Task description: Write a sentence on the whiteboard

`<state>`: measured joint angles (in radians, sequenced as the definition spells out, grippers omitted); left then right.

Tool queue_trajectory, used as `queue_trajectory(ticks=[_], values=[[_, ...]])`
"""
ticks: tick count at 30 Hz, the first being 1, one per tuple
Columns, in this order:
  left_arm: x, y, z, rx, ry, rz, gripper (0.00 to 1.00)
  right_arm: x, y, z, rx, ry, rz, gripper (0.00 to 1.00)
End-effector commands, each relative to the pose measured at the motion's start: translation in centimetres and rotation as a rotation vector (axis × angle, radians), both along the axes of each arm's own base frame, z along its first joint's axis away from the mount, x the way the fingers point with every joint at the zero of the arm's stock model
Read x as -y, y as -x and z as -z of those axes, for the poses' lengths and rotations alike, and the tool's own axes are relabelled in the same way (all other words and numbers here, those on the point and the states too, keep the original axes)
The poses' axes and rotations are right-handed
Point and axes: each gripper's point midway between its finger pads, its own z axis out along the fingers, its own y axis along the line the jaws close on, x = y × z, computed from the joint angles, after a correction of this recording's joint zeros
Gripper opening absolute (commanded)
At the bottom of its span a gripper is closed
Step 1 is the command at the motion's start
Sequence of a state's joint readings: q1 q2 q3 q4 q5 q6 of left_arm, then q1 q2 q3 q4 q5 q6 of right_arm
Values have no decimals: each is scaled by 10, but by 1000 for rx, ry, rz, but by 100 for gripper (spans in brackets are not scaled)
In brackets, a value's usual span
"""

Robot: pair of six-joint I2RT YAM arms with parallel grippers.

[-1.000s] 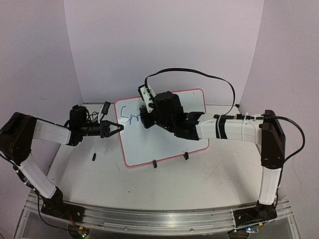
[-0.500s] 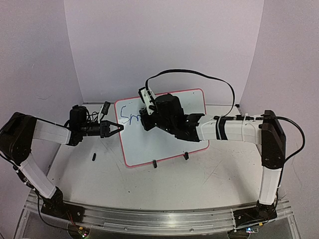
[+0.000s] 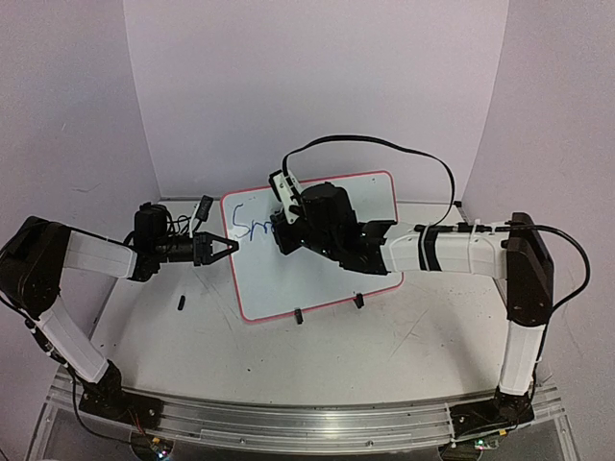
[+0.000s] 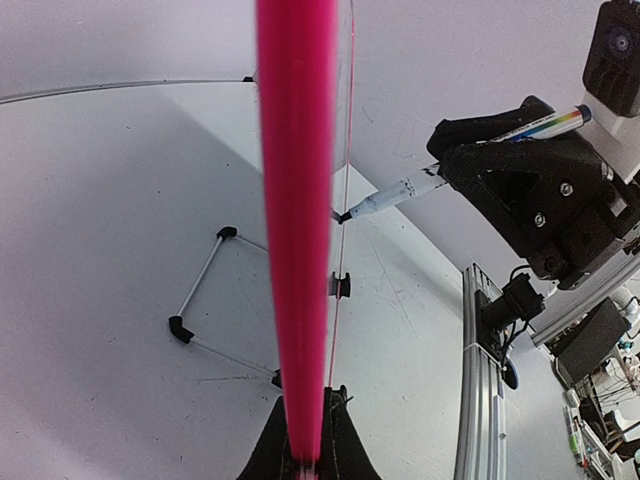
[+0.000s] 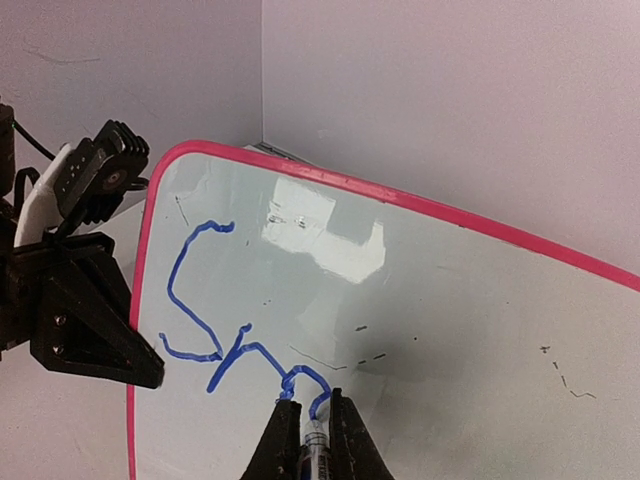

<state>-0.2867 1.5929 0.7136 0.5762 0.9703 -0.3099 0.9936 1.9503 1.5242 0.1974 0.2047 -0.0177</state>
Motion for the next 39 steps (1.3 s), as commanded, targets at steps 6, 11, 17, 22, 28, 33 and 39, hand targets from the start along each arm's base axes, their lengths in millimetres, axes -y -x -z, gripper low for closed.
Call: queue_trajectory(ticks=[6, 11, 17, 22, 28, 33, 39], values=[[-5, -17, 2, 39, -32, -66, 0, 12, 19, -63, 48, -92, -19, 0], [-6, -16, 1, 49, -38, -70, 0, 16, 21, -77, 60, -127, -50, 0], [-6, -16, 4, 49, -42, -73, 0, 19, 3, -80, 62, -142, -44, 0], [-6, -16, 5, 46, -43, -69, 0, 14, -8, -74, 75, -95, -41, 0], [-5, -16, 3, 46, -39, -65, 0, 4, -12, -67, 64, -80, -51, 0], [-5, -17, 3, 44, -40, -67, 0, 2, -14, -71, 72, -85, -49, 0], [-5, -16, 2, 44, -39, -65, 0, 6, -22, -72, 85, -79, -4, 0]])
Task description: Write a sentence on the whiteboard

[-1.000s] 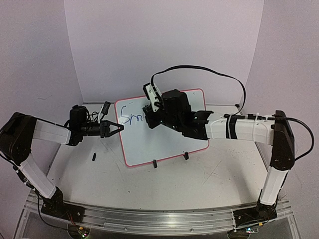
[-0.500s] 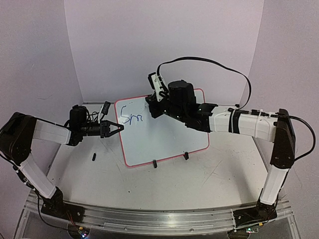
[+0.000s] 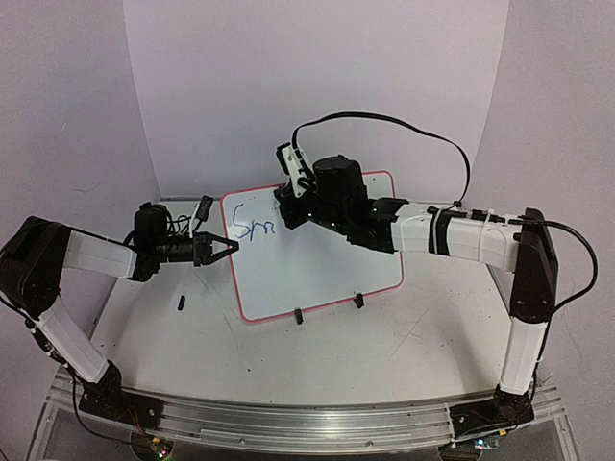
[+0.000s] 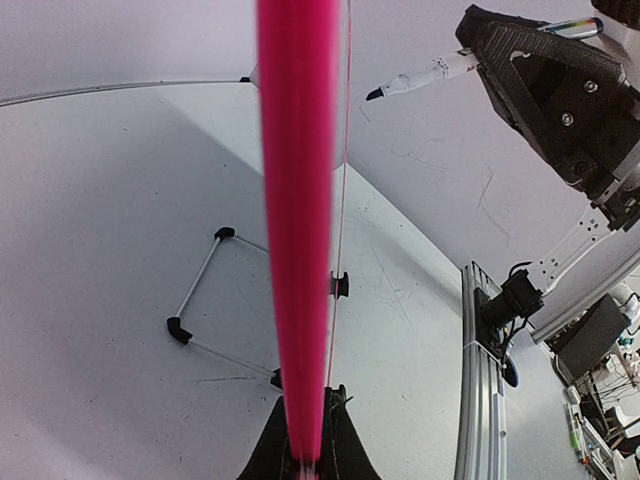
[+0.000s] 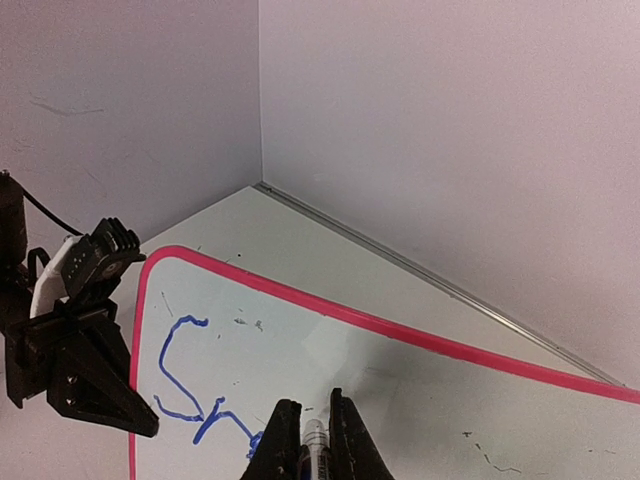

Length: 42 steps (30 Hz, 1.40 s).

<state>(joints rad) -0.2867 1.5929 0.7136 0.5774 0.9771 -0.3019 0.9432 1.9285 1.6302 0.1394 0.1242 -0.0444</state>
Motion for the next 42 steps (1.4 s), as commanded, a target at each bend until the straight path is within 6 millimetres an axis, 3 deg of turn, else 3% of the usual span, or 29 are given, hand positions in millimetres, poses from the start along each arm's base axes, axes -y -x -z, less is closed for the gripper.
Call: queue_trajectory(ticks=[1, 8, 16, 26, 34, 38, 42], values=[[-6, -18, 3, 36, -39, -74, 0, -1, -7, -24, 47, -34, 35, 0], [-5, -18, 3, 36, -39, -74, 0, -6, -13, -19, 47, -23, 44, 0], [-5, -19, 4, 33, -40, -72, 0, 2, -16, -2, 22, 10, 80, 0], [-5, -18, 3, 37, -40, -75, 0, 5, -16, 6, 5, 22, 95, 0], [-5, -19, 5, 32, -41, -73, 0, 4, -8, -7, 7, -5, 60, 0], [-5, -19, 4, 35, -40, -75, 0, 6, 5, -23, 25, -29, 33, 0], [-5, -19, 5, 31, -41, -73, 0, 10, 6, -21, 24, -26, 47, 0]])
